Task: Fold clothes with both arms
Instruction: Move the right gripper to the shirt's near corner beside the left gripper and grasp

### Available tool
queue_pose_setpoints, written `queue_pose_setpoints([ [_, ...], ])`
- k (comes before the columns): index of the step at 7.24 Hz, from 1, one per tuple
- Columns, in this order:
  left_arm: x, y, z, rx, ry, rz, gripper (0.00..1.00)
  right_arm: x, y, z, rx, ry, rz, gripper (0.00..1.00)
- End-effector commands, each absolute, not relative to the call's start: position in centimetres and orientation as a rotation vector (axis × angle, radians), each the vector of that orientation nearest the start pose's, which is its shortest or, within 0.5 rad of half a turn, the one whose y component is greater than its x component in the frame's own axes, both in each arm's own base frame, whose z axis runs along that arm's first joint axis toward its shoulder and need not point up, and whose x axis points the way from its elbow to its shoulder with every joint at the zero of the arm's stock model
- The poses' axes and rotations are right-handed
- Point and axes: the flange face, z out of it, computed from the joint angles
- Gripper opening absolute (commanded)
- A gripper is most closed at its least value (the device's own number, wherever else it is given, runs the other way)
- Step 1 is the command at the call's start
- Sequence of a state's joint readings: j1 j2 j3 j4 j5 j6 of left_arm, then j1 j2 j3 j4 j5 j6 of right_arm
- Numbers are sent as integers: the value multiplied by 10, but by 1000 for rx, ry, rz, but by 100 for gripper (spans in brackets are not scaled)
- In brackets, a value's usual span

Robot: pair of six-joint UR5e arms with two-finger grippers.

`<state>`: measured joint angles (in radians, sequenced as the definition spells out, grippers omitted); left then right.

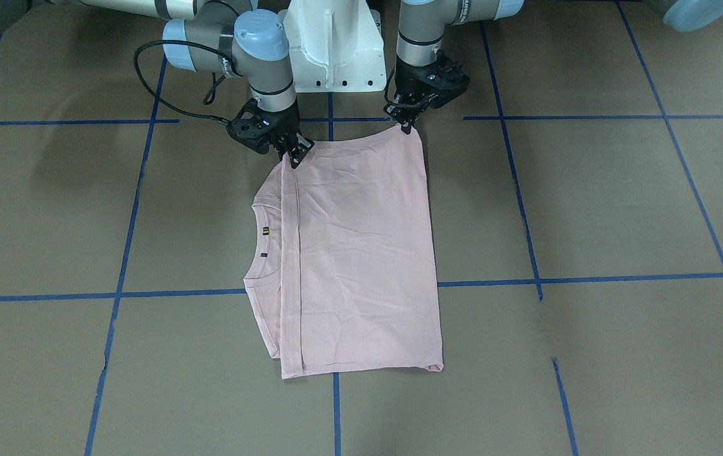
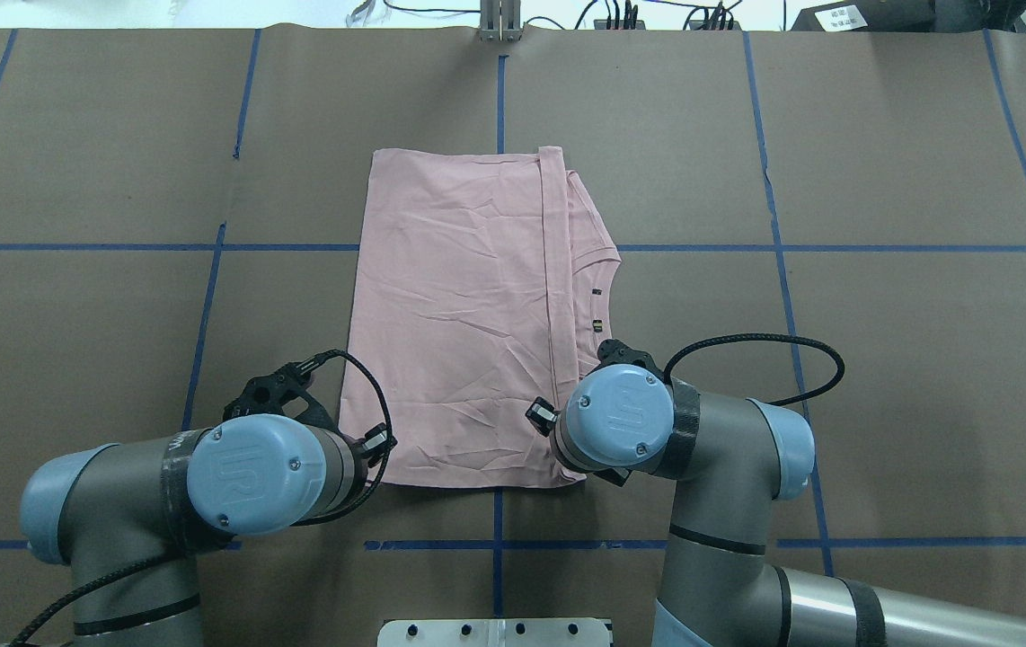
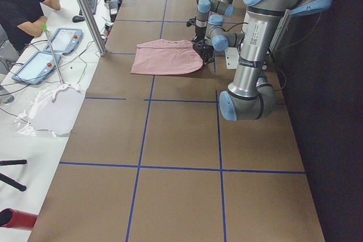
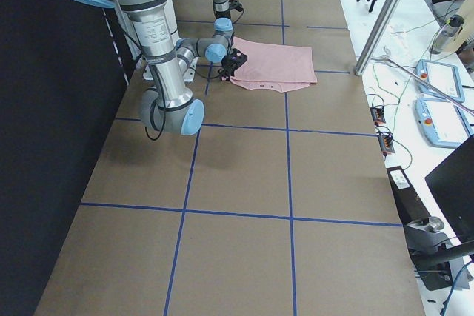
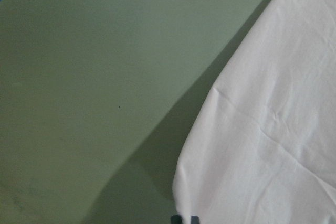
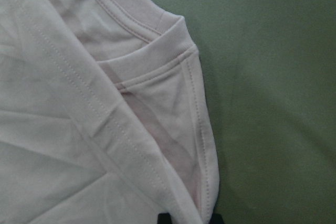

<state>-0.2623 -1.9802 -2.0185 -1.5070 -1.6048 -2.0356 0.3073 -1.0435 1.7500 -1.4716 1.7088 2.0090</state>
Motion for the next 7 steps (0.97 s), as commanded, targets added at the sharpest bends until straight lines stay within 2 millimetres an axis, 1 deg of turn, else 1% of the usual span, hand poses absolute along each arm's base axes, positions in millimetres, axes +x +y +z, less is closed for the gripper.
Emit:
queue_pose_setpoints([
  [1, 514, -273, 255, -114, 802, -675, 0, -580, -312, 264, -186, -826, 649, 0],
  [2, 515, -273, 255, -114, 802, -675, 0, -577, -313, 258, -187, -842, 659, 0],
  [3, 514, -273, 253, -114, 803, -674, 0, -569, -313, 255, -188, -855, 657, 0],
  [5, 512, -272, 250, -115, 811, -672, 0, -558, -308, 259, -193, -862, 645, 0],
  [6, 502, -269, 243, -115, 828, -669, 0, -550, -306, 260, -194, -868, 641, 0],
  [7, 490, -257, 228, -125, 834, -651, 0, -541, -287, 258, -204, -885, 616, 0],
])
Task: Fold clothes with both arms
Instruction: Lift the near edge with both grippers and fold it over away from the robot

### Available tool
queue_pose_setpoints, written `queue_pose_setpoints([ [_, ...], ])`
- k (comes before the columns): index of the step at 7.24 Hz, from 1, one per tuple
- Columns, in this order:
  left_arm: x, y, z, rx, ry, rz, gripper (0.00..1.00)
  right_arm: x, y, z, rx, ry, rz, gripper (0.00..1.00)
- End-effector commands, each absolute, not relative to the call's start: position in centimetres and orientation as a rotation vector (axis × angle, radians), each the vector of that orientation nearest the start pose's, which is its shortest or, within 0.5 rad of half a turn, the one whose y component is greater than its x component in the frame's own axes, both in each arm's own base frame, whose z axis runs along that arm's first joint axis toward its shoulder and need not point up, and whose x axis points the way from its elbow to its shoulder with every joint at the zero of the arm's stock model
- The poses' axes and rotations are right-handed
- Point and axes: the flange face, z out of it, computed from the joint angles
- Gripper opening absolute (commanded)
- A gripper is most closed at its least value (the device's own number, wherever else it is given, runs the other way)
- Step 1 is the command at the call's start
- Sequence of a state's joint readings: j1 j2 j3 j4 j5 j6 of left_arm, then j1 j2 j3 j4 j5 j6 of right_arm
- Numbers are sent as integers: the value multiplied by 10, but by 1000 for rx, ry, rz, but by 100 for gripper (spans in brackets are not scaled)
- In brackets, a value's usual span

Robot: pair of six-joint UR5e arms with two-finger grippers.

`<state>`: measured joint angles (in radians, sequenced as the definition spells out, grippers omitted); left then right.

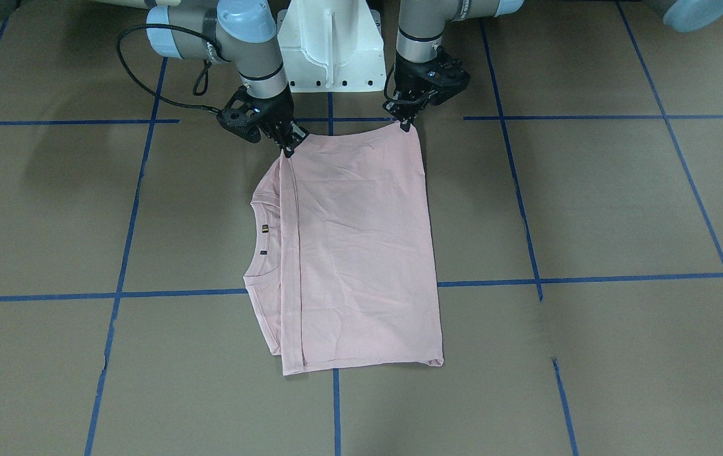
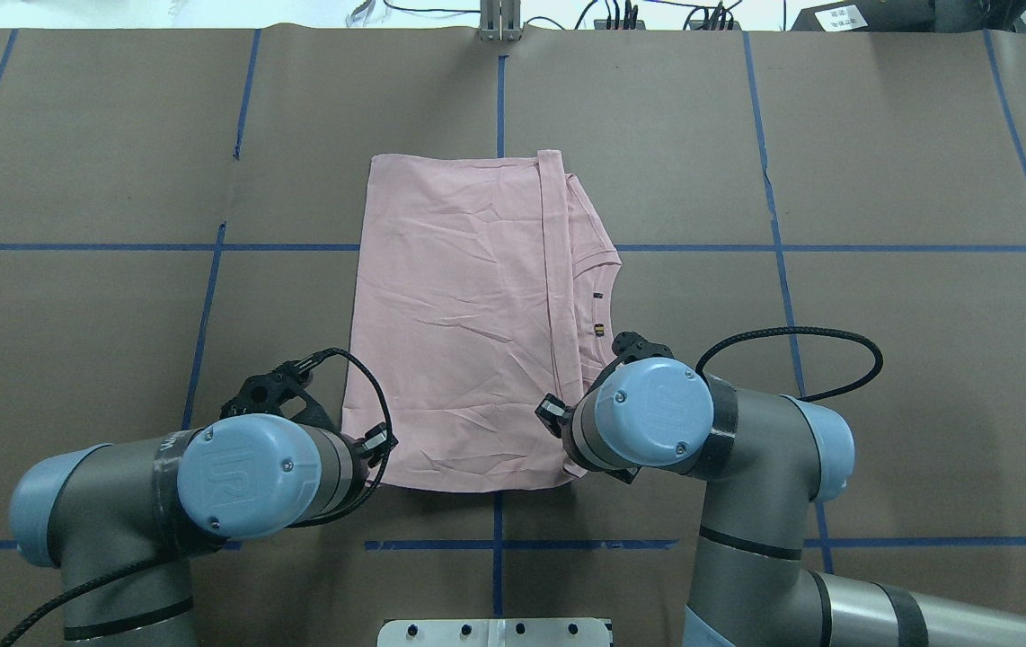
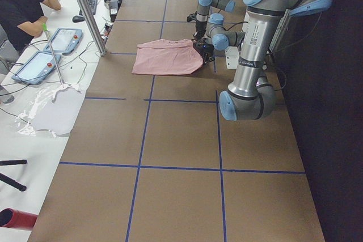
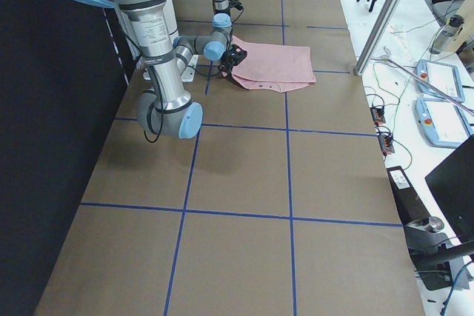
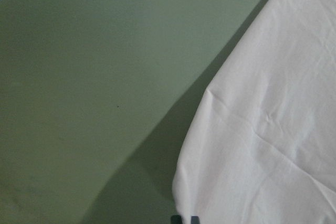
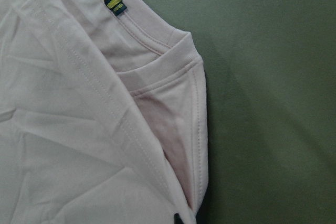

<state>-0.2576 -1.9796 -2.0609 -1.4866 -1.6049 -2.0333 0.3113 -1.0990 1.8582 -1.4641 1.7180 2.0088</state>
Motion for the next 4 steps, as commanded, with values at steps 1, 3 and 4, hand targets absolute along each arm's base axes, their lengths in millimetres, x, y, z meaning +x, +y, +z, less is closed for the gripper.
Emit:
queue_pose_setpoints([
  [1, 485, -222, 215, -151, 832, -594, 0, -527, -264, 245, -220, -921, 580, 0],
  [3, 485, -207, 210, -203, 828, -556, 0, -518, -237, 228, -241, -963, 534, 0],
  [4, 472, -205, 200, -212, 859, -549, 0, -519, -237, 228, -238, -963, 535, 0],
])
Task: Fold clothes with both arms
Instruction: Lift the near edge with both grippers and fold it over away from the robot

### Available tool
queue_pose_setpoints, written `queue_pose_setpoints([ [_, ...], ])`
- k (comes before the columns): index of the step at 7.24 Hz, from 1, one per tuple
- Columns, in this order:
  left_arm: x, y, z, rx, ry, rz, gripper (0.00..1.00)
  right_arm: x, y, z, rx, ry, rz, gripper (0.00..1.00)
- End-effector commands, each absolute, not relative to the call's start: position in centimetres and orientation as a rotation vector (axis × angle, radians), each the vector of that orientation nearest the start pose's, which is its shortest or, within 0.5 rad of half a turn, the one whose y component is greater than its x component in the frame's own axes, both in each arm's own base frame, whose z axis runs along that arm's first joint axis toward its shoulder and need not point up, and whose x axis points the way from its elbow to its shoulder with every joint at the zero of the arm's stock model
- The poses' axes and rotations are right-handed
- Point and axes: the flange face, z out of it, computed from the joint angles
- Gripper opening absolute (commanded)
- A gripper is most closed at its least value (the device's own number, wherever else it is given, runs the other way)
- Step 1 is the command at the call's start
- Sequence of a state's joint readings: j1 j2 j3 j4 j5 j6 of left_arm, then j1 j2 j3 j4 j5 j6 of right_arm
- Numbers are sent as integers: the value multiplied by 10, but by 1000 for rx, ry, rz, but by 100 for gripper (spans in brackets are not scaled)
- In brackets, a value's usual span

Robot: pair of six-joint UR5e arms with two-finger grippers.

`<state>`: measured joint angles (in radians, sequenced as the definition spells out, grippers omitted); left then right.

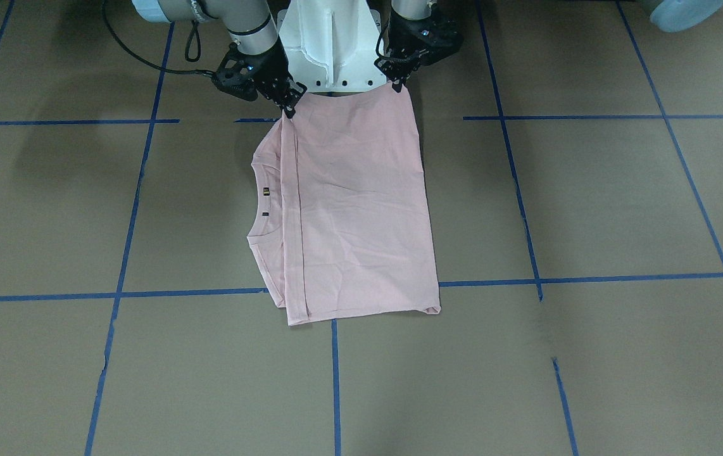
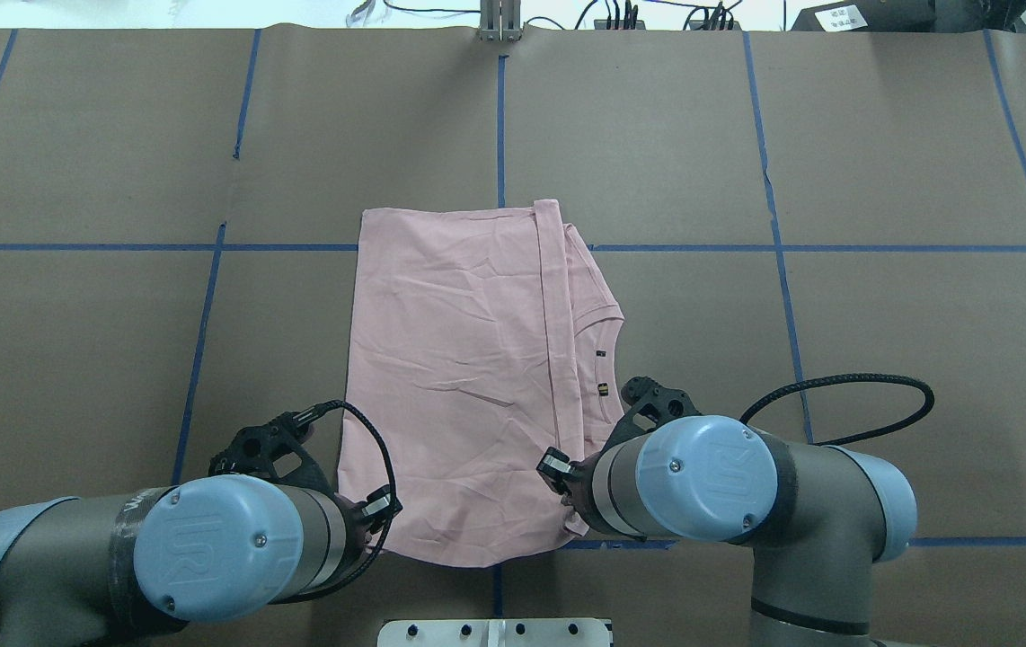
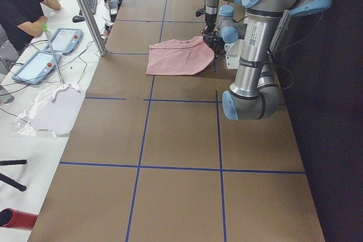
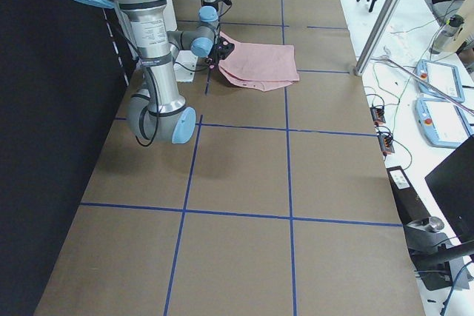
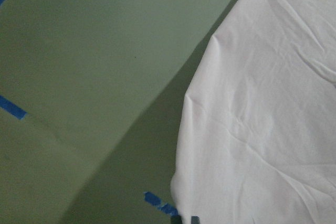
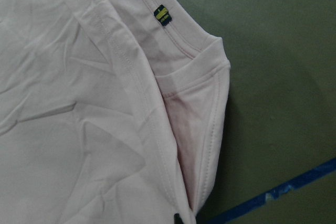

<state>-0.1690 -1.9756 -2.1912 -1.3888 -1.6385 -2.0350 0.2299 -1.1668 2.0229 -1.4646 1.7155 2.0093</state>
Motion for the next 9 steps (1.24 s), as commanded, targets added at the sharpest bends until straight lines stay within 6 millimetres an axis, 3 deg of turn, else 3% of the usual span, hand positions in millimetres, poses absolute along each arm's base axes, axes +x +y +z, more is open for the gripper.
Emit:
queue_pose_setpoints([
  [1, 469, -210, 197, -199, 870, -538, 0, -518, -247, 227, -219, -967, 548, 0],
  [2, 463, -229, 196, -146, 883, -518, 0, -513, -263, 228, -159, -976, 589, 0],
  [4, 438, -285, 197, -49, 892, -535, 0, -493, -309, 216, -69, -1005, 594, 0],
  [5, 440, -308, 195, -23, 923, -557, 0, -495, -321, 221, -55, -1000, 606, 0],
  [6, 459, -323, 211, -24, 935, -578, 0, -512, -340, 229, -46, -1033, 620, 0],
  [7, 463, -333, 216, -19, 950, -590, 0, -527, -356, 240, -39, -1043, 635, 0],
  [9, 443, -362, 216, 1, 960, -655, 0, -525, -387, 242, -20, -1042, 672, 0],
])
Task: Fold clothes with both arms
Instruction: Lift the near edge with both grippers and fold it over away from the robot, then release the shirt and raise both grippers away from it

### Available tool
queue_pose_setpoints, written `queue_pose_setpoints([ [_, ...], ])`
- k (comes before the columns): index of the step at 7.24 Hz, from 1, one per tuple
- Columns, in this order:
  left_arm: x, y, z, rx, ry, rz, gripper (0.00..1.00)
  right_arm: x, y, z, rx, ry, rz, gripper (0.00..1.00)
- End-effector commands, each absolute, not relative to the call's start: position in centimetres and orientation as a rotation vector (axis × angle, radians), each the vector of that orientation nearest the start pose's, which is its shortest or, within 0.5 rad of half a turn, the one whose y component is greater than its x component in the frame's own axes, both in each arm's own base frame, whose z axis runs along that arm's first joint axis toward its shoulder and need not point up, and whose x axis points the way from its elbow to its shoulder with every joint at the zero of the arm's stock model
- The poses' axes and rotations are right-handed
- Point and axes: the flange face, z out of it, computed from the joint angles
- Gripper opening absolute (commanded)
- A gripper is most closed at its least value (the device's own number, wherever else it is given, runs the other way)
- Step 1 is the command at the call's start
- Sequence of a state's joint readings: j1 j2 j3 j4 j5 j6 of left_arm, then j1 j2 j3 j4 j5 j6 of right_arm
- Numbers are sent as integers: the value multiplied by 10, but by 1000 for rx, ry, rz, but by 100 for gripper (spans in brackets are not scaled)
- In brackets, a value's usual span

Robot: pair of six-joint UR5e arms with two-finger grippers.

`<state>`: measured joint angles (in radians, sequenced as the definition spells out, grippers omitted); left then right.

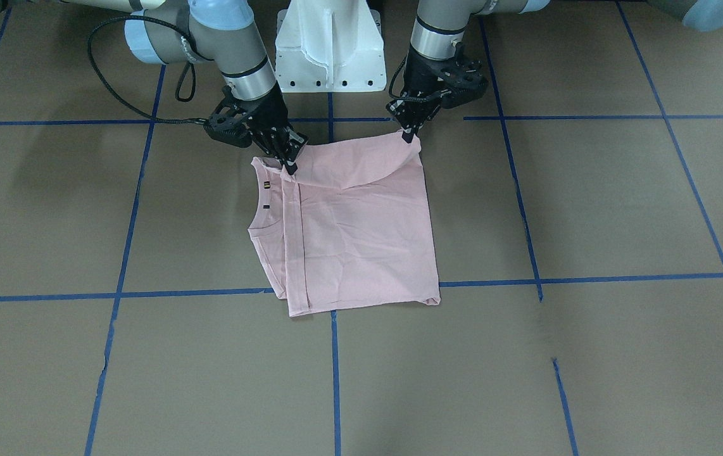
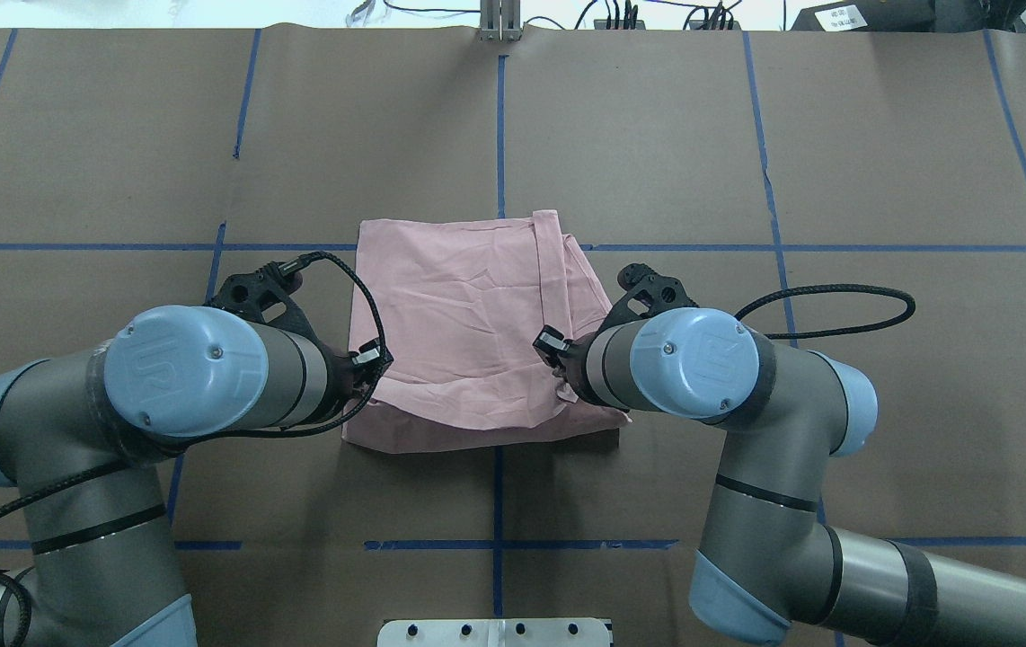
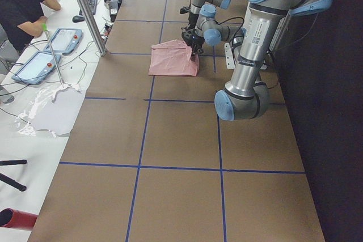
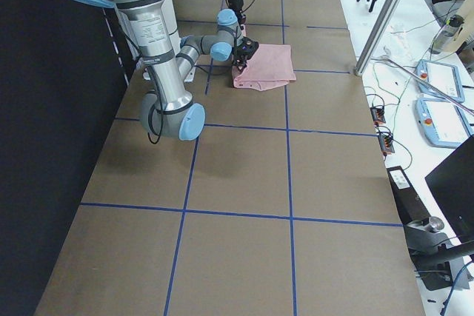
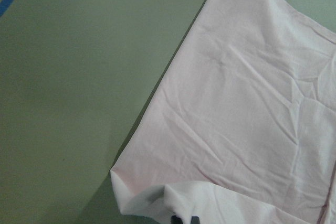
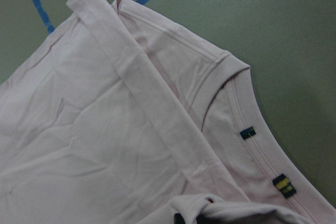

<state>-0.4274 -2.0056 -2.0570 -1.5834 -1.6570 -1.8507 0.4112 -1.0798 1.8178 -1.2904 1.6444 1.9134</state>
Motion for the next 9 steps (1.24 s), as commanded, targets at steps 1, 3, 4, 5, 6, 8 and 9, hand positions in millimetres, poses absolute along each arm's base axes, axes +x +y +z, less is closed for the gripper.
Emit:
queue_pose_setpoints([
  [1, 434, -400, 209, 33, 1001, -717, 0, -538, -439, 234, -15, -1016, 724, 0],
  [3, 460, -507, 233, 60, 1024, -804, 20, -527, -538, 232, -25, -1056, 781, 0],
  [4, 467, -552, 253, 90, 1037, -830, 58, -540, -581, 240, -8, -1045, 812, 9],
  [5, 463, -578, 270, 133, 1024, -813, 100, -565, -614, 247, 22, -990, 801, 99],
  [6, 447, -591, 273, 164, 1016, -803, 100, -555, -632, 260, 29, -968, 828, 100],
  [8, 445, -592, 275, 149, 1021, -783, 100, -527, -658, 272, 8, -950, 871, 100],
  [9, 444, -592, 274, 151, 1024, -773, 100, -500, -677, 278, -31, -952, 880, 100],
])
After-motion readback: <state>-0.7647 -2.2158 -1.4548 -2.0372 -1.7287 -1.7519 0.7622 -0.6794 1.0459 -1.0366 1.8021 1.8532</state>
